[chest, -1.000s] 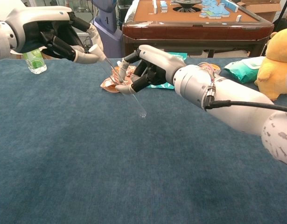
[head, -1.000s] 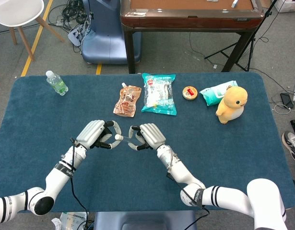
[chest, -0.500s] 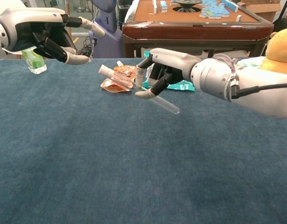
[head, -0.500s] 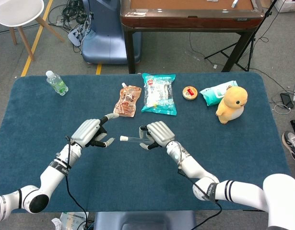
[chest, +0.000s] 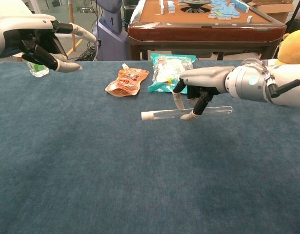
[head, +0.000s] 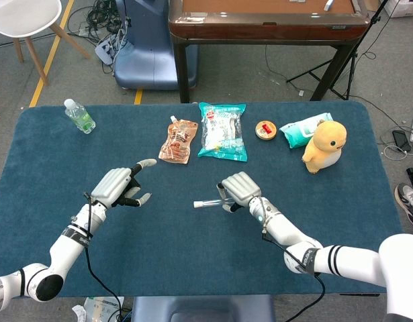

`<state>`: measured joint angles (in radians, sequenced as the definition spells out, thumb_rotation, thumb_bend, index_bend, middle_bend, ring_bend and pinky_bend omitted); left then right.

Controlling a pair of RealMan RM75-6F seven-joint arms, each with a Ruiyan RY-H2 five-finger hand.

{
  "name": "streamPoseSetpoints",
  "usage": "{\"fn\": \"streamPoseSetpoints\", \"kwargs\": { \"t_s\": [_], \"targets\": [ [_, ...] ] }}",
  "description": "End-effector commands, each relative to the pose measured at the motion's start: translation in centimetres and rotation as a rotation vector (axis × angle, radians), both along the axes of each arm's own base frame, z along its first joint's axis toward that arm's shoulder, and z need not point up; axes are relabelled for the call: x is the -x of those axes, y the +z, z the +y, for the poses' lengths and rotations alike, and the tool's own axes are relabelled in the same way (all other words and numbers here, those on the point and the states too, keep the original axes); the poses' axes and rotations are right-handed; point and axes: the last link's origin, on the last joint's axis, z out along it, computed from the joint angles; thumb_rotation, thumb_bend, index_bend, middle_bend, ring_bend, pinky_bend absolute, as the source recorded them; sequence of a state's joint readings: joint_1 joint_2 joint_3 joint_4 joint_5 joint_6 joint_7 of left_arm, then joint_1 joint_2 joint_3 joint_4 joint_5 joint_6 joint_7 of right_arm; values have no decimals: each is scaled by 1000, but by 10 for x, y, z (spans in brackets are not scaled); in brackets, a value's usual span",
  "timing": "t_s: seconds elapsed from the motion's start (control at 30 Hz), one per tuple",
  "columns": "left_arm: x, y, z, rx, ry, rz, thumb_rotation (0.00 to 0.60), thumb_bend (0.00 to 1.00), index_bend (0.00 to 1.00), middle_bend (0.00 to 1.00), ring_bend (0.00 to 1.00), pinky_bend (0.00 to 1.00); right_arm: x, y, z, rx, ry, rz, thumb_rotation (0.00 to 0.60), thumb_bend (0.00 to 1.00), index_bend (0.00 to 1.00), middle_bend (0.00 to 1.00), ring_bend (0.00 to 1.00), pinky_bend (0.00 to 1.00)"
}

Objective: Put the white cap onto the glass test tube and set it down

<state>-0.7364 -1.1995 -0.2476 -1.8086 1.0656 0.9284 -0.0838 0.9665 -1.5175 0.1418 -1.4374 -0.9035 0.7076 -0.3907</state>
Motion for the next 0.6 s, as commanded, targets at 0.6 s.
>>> {"fn": "streamPoseSetpoints", "kwargs": {
  "t_s": [0.6],
  "targets": [
    [12, -6, -9, 13, 19, 17, 600, 326, 144, 1000, 1000, 1000, 23, -50, -3, 66, -49, 4, 600, 497, 719, 914, 1000, 990]
  ]
}}
